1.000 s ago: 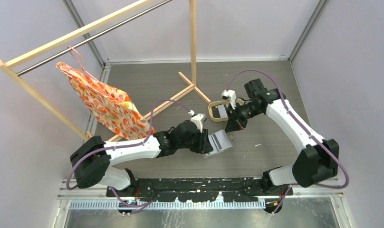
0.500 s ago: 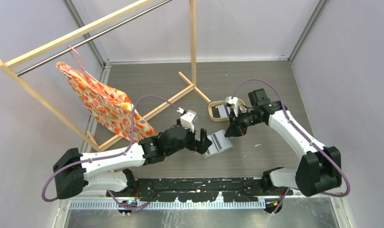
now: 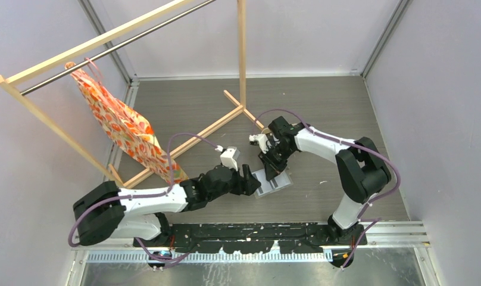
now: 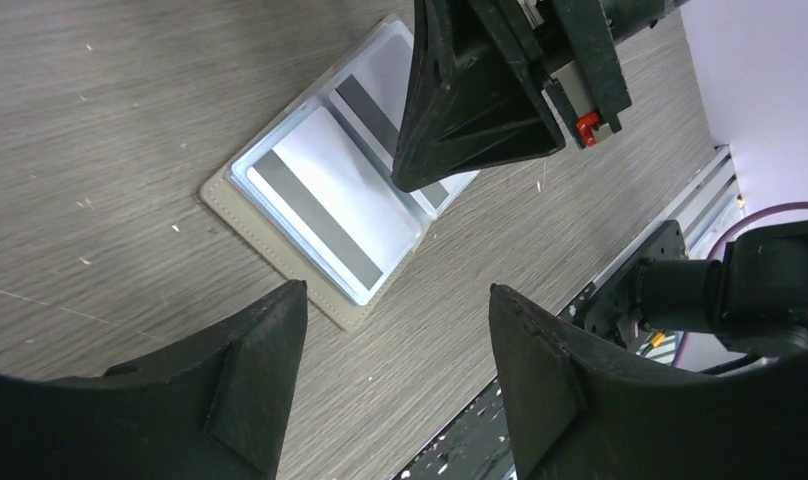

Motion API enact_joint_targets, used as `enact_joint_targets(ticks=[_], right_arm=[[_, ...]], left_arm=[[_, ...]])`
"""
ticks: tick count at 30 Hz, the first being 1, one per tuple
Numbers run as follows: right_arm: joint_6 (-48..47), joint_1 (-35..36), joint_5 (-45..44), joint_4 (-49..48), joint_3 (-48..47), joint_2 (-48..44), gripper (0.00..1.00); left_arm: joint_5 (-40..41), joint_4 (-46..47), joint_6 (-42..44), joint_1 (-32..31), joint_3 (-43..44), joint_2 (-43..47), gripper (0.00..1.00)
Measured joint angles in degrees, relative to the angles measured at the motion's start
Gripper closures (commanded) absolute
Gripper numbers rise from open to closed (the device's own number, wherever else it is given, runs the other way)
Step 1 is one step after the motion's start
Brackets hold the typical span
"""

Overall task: Put the credit cards into the card holder
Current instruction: Turn over the card slot in the card holder.

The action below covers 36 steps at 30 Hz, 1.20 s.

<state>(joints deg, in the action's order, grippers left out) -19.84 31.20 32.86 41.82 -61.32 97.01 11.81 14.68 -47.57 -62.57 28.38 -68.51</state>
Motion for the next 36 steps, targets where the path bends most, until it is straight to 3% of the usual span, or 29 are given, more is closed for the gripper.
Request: enact_joint_targets(ticks=[7, 17, 36], right_arm=[[3.6, 0.9, -3.2, 0.3, -0.5, 1.7, 0.93], [6.6, 1.5, -3.9, 0.2, -1.4, 5.0, 0.93], [8.1, 1.7, -4.8, 1.4, -3.8, 8.2, 0.93]], left_arm=[[-0.9, 4.5, -6.1, 0.1, 0.0, -7.2, 0.48], [0.7, 7.9, -10.9, 0.4, 0.0, -9.9, 0.61], [0.0, 9.0, -15.1, 2.5, 1.0, -16.8, 0.57]])
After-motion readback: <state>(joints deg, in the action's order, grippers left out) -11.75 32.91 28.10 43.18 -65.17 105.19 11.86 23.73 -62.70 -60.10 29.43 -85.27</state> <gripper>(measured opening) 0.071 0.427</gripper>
